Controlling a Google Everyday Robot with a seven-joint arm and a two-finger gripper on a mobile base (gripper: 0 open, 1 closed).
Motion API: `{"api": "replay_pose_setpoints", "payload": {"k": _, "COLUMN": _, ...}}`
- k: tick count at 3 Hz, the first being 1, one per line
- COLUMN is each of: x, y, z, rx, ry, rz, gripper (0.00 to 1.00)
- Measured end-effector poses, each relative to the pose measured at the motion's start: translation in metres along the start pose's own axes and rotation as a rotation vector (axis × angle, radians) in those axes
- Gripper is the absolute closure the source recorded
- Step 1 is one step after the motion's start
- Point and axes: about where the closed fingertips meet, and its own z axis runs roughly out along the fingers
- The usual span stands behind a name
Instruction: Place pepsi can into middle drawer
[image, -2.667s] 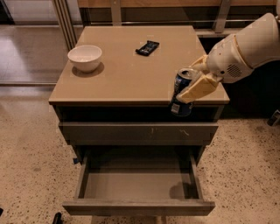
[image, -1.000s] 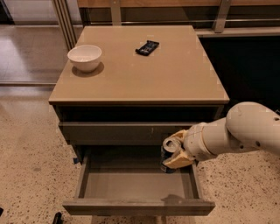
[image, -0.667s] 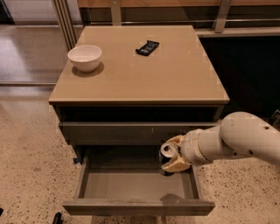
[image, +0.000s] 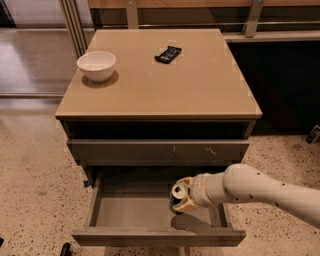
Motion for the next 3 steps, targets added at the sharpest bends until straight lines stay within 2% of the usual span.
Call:
{"api": "replay_pose_setpoints", "payload": {"k": 1, "x": 0.000, "y": 0.000, "z": 0.000, "rx": 0.000, "ry": 0.000, "rz": 0.000, "gripper": 1.00}}
{"api": "replay_pose_setpoints", "payload": {"k": 3, "x": 0.034, "y": 0.007, "z": 0.041, "rx": 0.006, "ry": 0.015, "rz": -0.052, "gripper": 1.00}}
